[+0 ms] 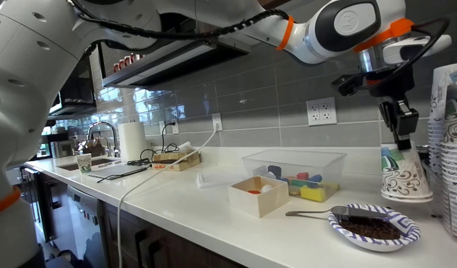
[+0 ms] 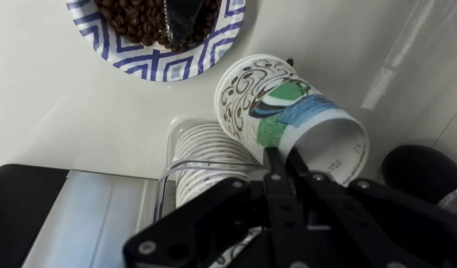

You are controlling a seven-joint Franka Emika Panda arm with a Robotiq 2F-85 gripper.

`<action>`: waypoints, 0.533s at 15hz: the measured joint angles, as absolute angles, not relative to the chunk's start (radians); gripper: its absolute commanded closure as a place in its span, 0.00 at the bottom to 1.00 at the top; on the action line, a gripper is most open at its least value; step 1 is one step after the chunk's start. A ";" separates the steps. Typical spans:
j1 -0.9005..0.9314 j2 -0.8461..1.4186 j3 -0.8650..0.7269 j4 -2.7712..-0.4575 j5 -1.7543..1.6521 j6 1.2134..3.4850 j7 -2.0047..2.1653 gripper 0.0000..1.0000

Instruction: Stack up the cups

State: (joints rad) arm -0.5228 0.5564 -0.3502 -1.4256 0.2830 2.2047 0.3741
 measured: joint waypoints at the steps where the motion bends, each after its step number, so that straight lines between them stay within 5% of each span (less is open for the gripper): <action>1: -0.519 0.527 -0.351 -1.450 0.278 2.208 0.360 0.98; 8: -0.492 0.315 -0.360 -1.579 0.205 2.172 0.311 0.98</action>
State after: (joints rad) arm -0.4922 0.3154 -0.3599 -1.5791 0.2046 2.1724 0.3113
